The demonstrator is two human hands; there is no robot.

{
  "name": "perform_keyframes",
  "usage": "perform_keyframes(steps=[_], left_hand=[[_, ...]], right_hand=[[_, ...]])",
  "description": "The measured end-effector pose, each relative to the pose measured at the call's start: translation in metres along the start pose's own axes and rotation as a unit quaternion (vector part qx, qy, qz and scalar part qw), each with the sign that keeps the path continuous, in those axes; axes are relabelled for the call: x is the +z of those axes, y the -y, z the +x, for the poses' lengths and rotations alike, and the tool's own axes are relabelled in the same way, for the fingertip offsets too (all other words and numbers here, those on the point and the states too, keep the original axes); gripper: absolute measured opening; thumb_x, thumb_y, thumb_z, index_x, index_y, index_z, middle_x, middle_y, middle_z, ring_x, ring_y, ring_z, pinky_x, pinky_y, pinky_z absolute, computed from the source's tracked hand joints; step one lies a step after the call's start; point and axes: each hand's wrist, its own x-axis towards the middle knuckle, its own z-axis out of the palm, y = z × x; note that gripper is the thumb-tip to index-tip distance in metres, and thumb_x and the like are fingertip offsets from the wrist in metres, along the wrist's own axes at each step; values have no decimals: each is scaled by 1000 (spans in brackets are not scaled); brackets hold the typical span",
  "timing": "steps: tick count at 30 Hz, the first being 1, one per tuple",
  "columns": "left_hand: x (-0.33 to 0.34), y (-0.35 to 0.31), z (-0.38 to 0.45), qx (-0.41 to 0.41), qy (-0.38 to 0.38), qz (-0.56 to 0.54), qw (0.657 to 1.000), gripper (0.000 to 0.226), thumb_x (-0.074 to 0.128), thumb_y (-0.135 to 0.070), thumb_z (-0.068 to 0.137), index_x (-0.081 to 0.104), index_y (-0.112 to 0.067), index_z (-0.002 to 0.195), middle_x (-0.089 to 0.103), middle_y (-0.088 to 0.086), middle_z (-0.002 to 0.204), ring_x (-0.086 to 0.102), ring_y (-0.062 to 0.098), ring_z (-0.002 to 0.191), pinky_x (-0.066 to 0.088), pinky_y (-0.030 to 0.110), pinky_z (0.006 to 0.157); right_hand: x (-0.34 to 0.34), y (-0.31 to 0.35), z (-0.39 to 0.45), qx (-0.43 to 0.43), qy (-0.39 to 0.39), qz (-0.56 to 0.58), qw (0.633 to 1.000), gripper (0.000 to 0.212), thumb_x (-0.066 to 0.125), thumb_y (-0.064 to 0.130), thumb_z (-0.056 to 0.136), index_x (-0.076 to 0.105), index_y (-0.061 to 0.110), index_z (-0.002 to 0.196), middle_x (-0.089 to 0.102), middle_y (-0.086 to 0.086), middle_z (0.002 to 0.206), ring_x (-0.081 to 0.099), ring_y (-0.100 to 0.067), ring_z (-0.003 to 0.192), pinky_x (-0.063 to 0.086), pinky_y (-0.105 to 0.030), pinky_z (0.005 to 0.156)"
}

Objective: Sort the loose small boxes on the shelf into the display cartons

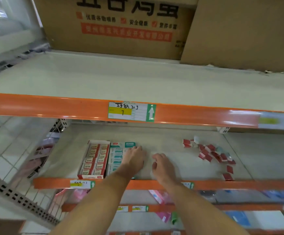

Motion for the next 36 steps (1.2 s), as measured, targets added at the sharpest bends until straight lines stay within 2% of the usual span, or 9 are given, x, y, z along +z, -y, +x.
perform_keyframes(steps=[13, 19, 26, 28, 31, 33, 36], left_hand=[[15, -79, 37, 57, 35, -11, 998, 29, 46, -14, 88, 61, -17, 113, 54, 9, 117, 54, 30, 111, 43, 36, 87], [25, -120, 55, 91, 51, -8, 995, 36, 46, -16, 91, 59, -18, 125, 53, 7, 125, 52, 29, 116, 41, 35, 94], [22, -160, 82, 114, 46, -15, 992, 42, 49, -14, 92, 54, -18, 133, 52, 8, 127, 52, 28, 116, 45, 37, 97], [24, -173, 89, 123, 43, -19, 991, 46, 53, -11, 91, 50, -18, 137, 50, 8, 132, 52, 27, 116, 46, 37, 97], [30, -191, 100, 138, 33, -29, 990, 64, 59, -7, 86, 38, -20, 146, 40, 6, 145, 48, 27, 124, 46, 37, 99], [34, -205, 109, 146, 29, -30, 988, 76, 62, -6, 85, 28, -22, 151, 31, 5, 151, 43, 28, 130, 44, 38, 102], [38, -227, 120, 154, 19, -27, 987, 85, 64, -8, 83, 19, -25, 153, 19, 5, 157, 37, 31, 135, 41, 41, 106]], right_hand=[[-34, -78, 3, 78, -13, -10, 997, 33, 51, 12, 92, 60, 18, 123, 54, -3, 124, 53, -22, 116, 44, -33, 94], [-46, -114, 6, 109, -27, -26, 993, 34, 51, 10, 93, 58, 16, 125, 51, -4, 131, 47, -23, 119, 44, -32, 94], [-59, -148, 11, 174, -78, 48, 980, 54, 47, 0, 89, 43, 16, 140, 21, -9, 159, 41, -30, 134, 49, -40, 99], [-64, -159, 12, 182, -80, 78, 977, 64, 46, -2, 90, 31, 17, 149, 14, -6, 163, 38, -28, 138, 47, -40, 103], [-69, -181, 17, 181, -73, 83, 977, 64, 45, 4, 94, 23, 18, 153, 18, -2, 162, 38, -22, 139, 43, -38, 106], [-73, -197, 21, 172, -44, 92, 980, 61, 44, 8, 98, 23, 17, 154, 20, 0, 162, 31, -19, 144, 34, -34, 113], [-77, -216, 26, 119, -22, 72, 990, 57, 53, 16, 98, 32, 17, 151, 32, -1, 157, 26, -15, 145, 22, -25, 117]])
